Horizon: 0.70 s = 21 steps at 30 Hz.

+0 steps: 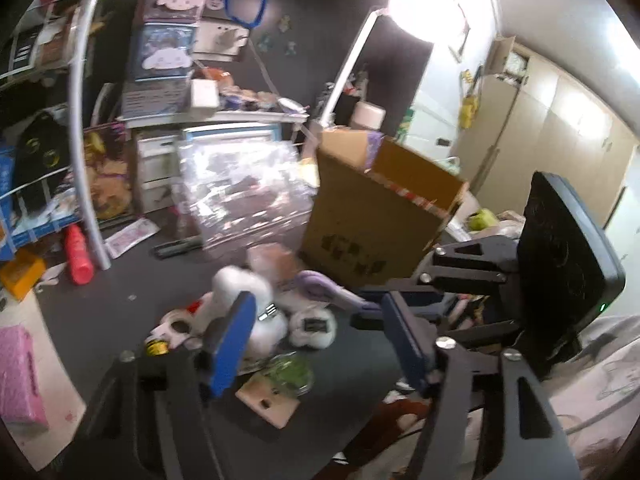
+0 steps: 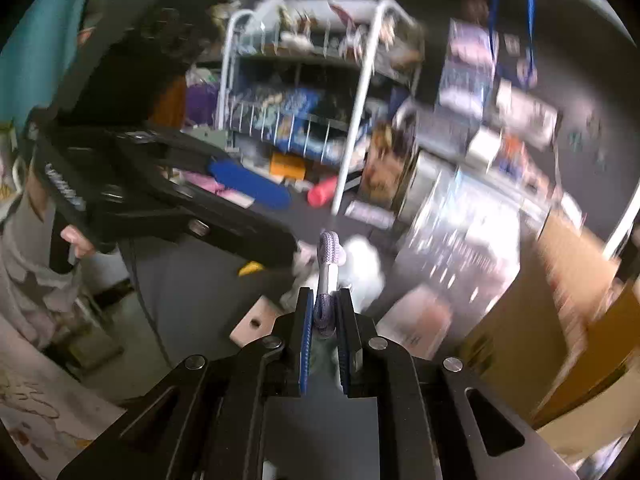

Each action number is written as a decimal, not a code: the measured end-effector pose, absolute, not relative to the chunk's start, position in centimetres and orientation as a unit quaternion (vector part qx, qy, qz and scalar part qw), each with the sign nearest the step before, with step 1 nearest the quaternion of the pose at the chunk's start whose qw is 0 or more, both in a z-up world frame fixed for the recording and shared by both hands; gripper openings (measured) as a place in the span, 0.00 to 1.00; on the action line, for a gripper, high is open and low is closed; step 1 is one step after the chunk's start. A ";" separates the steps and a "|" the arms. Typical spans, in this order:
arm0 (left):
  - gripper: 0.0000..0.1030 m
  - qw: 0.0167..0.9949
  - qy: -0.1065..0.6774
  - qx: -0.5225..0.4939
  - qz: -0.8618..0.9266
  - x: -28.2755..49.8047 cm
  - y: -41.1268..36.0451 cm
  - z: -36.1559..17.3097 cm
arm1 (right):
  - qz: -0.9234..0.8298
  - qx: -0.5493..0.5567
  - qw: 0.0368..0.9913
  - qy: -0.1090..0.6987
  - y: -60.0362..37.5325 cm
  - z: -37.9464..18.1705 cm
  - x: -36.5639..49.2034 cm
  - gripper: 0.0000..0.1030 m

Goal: Organize objects
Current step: 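Carry the lilac item with the right gripper into the box and open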

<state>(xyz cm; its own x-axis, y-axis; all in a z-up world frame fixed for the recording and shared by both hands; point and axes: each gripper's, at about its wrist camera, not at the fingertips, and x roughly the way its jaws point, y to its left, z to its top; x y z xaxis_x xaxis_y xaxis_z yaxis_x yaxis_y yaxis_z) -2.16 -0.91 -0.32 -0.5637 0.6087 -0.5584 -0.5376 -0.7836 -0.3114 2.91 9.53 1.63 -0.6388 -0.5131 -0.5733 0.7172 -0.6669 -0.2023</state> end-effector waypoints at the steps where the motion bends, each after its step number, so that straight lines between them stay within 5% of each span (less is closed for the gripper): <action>1: 0.55 0.330 -0.057 -0.336 0.880 -2.4 -0.8 0.1 | -0.881 0.227 0.351 0.220 9.5 2.2 3.2 0.06; 7: 0.35 0.359 -0.065 -0.342 0.866 -4.3 1.0 2.9 | -0.890 0.176 0.347 0.238 10.6 4.7 3.4 0.06; 21: 0.30 0.382 -0.001 -0.380 0.842 -11.0 10.8 7.3 | -0.920 0.171 0.293 0.194 18.4 8.9 0.1 0.06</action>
